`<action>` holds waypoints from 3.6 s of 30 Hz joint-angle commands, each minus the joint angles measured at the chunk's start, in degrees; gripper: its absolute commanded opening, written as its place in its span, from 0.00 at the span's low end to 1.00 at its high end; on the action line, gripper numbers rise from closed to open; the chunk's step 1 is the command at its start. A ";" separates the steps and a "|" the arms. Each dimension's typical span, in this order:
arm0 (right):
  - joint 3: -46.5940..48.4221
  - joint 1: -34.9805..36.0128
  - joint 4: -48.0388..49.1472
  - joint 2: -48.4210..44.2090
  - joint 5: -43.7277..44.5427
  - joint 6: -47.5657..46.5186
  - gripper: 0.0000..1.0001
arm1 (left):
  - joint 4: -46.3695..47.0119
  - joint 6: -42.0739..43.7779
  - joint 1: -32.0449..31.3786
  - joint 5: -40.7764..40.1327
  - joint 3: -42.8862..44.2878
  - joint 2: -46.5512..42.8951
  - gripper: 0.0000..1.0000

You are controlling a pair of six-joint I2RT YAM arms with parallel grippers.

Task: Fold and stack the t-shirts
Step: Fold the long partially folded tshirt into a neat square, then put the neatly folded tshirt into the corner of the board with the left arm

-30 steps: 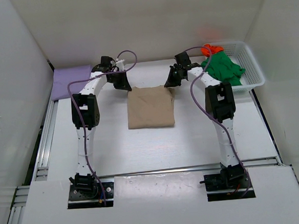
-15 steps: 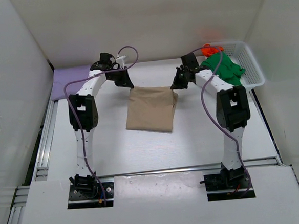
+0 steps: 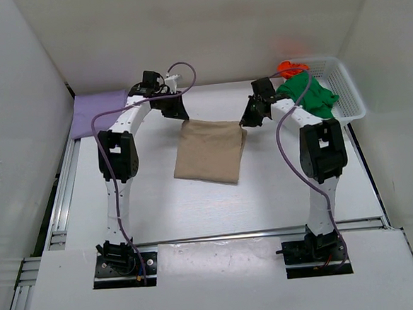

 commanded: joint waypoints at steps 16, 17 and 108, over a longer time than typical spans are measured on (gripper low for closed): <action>-2.24 3.50 -4.48 -7.98 9.62 -0.23 0.07 | 1.17 0.23 0.41 -22.46 -12.51 -17.14 1.00; -4.25 4.21 -3.96 -8.61 9.62 0.56 0.05 | 1.17 0.23 0.41 -18.79 -14.19 -18.10 1.00; -14.91 -6.42 -4.92 -15.47 -2.15 -0.40 0.03 | 13.12 0.23 15.61 -71.14 9.70 -1.60 0.11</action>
